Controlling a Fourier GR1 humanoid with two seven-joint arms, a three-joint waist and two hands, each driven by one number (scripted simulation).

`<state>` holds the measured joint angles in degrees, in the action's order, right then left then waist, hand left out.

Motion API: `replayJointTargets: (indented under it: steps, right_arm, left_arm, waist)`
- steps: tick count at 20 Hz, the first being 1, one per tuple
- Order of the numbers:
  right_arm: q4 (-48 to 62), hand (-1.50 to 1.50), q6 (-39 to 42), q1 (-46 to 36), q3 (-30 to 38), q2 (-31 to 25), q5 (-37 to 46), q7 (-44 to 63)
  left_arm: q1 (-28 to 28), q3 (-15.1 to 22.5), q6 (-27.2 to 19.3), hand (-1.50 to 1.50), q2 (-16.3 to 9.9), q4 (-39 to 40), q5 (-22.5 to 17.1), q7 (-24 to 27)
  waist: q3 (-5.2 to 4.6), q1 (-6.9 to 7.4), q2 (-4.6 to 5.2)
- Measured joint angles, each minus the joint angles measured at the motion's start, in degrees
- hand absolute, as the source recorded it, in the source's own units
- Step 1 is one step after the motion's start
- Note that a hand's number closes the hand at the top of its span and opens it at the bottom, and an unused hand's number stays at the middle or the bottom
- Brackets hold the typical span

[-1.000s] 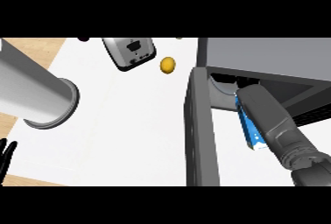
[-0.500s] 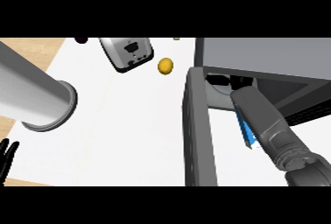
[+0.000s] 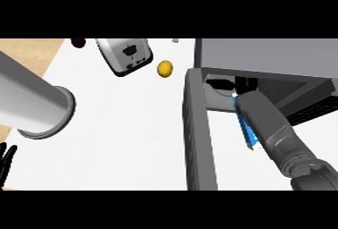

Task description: Pick up the milk, place it into the microwave and close the microwave

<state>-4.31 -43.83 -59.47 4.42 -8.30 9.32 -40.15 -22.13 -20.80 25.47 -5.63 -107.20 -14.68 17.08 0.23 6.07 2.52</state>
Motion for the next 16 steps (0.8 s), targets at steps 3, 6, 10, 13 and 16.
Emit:
replayJointTargets:
  steps: [3, 6, 10, 13, 16]
  right_arm:
    - [-0.6, -1.5, 2.6, 1.6, 0.7, -0.5, -0.7, -1.8]
    - [-1.6, -1.5, 5.5, 2.9, 1.9, -0.6, -1.8, -3.9]
    - [-2.5, -1.5, 11.2, 4.6, 3.3, -0.2, -3.3, -6.6]
    - [-3.0, -1.5, 14.7, 5.9, 4.2, 0.1, -4.3, -8.1]
    - [-4.0, -1.5, 16.9, 8.2, 5.3, 1.6, -5.4, -10.2]
  left_arm:
    - [-1.2, -0.2, 0.1, -1.5, 0.3, -1.0, -0.3, -0.3]
    - [-2.0, 0.4, -0.1, -1.5, 1.3, -1.2, 0.6, 0.1]
    - [-3.5, 1.1, 0.5, -1.5, 2.3, -2.0, 1.3, 1.0]
    - [-5.0, 0.9, 0.9, -1.5, 2.6, -3.7, 1.2, 0.8]
    - [-6.8, 2.4, 1.0, -1.5, 3.9, -5.6, 2.9, 0.6]
  waist:
    - [0.0, -0.66, -0.36]
    - [0.0, -1.15, -0.55]
    - [-0.03, -1.89, -0.93]
    - [-0.05, -2.52, -1.25]
    - [-0.08, -3.3, -1.59]
